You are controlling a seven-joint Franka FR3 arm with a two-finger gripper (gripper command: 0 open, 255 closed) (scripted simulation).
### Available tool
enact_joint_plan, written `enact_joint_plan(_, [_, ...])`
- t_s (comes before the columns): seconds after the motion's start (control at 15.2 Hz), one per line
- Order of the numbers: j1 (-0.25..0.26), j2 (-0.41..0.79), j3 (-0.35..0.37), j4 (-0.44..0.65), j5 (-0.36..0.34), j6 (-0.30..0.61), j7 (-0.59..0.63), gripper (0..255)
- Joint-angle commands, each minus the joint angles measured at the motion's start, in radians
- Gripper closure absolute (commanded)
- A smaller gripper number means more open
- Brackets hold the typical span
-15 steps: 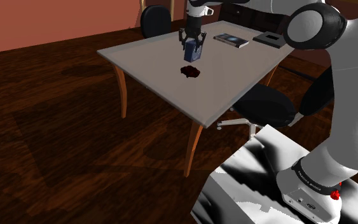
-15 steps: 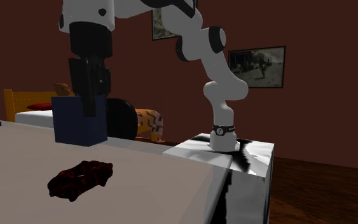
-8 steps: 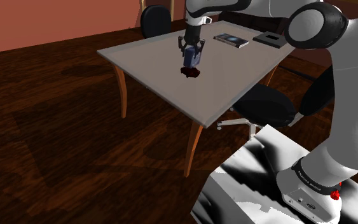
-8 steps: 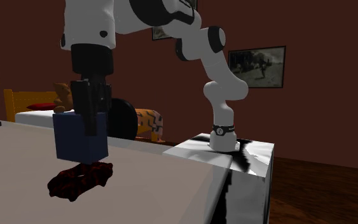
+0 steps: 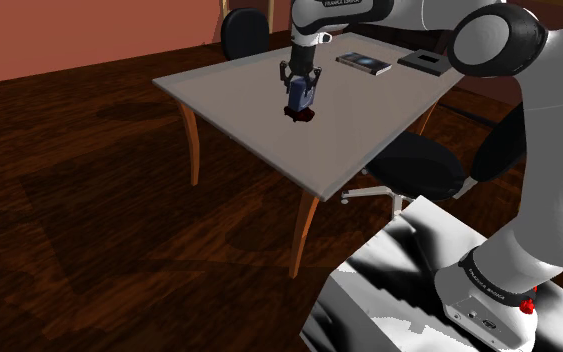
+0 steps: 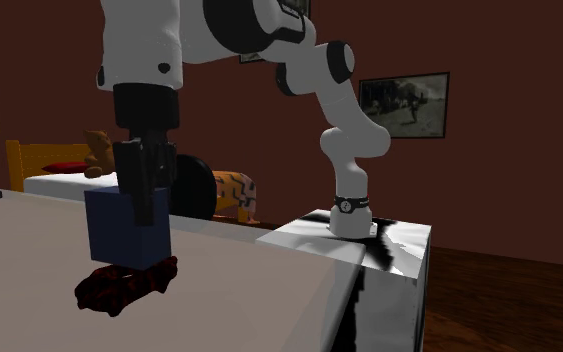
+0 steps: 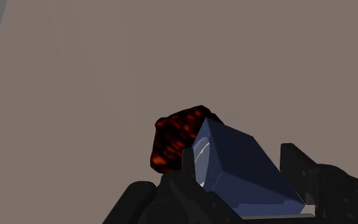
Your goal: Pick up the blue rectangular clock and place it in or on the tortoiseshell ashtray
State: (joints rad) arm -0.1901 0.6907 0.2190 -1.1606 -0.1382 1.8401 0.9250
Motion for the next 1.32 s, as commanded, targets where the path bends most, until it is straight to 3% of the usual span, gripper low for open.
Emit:
enact_joint_plan(0.0, [0.000, 0.000, 0.000, 0.000, 0.000, 0.000, 0.000, 255])
enact_joint_plan(0.07, [0.000, 0.000, 0.000, 0.000, 0.000, 0.000, 0.000, 255])
enact_joint_plan(0.13, [0.000, 0.000, 0.000, 0.000, 0.000, 0.000, 0.000, 0])
enact_joint_plan(0.46, [0.000, 0.000, 0.000, 0.000, 0.000, 0.000, 0.000, 0])
enact_joint_plan(0.73, [0.010, -0.001, 0.002, 0.127, 0.003, -0.127, -0.006, 0])
enact_joint_plan(1.25, [0.010, -0.001, 0.002, 0.127, 0.003, -0.127, -0.006, 0])
